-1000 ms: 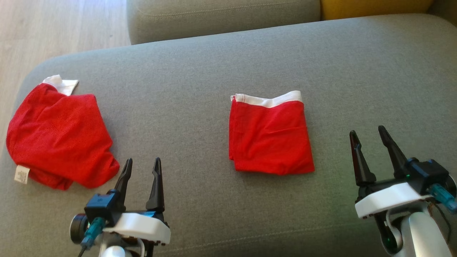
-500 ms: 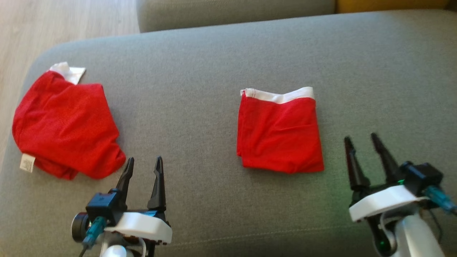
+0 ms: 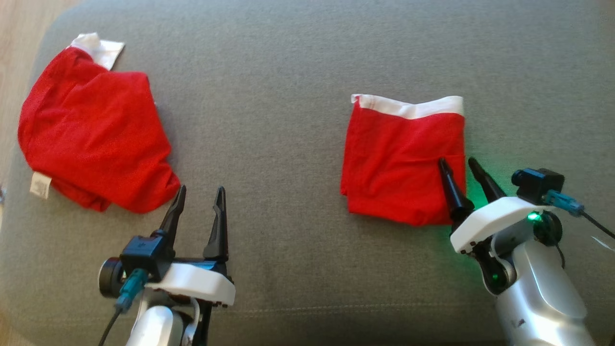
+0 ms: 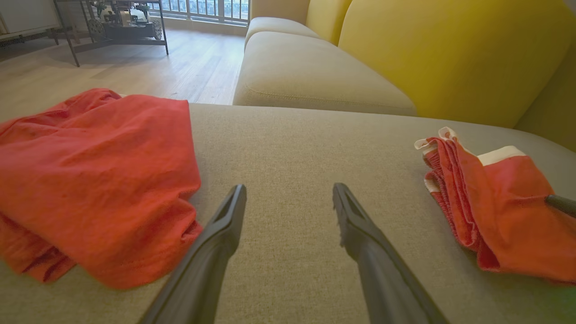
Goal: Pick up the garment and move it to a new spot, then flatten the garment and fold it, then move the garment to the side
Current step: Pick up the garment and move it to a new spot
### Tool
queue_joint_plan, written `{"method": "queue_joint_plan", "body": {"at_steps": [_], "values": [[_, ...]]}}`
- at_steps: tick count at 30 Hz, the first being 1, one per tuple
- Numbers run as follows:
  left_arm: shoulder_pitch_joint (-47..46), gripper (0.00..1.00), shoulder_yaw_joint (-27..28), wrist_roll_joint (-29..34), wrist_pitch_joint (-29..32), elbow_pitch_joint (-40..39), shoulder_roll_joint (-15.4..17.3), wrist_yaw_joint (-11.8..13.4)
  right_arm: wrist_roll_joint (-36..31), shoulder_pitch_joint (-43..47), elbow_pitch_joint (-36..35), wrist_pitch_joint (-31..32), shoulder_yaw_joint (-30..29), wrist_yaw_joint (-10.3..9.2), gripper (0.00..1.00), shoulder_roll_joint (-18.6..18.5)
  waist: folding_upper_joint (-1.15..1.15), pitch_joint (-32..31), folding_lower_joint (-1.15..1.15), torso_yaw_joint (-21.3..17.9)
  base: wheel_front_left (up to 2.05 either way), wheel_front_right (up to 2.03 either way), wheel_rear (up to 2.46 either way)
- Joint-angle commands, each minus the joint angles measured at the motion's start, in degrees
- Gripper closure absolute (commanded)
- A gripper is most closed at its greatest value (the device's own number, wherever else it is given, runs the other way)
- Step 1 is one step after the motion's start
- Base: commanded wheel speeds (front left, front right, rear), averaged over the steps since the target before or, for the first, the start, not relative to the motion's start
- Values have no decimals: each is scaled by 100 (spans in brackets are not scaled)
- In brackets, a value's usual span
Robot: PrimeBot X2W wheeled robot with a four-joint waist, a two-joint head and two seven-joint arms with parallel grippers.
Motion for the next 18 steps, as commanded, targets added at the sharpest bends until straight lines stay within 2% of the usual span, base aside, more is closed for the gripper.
{"method": "queue_joint_plan", "body": {"at_steps": [1,10,11,12,18], "values": [[-221,0,144,56,-33,-153,6,-23,14,-206,-66,9,108,-1,0,6,0,46,-1,60,0,0,0],[-255,0,57,106,-33,-114,6,-30,137,-680,670,-259,211,-1,0,6,0,117,-1,186,0,0,0],[-250,0,60,112,-33,-114,6,-29,102,-711,717,-298,258,-1,54,6,0,117,-1,180,0,0,0],[-243,0,64,120,-33,-113,6,-28,11,-744,758,-342,320,-1,100,5,0,115,-1,169,0,0,0],[-254,0,92,191,-33,-169,6,-42,-680,-914,925,-538,823,-1,100,-157,0,78,-1,-56,0,0,0]]}}
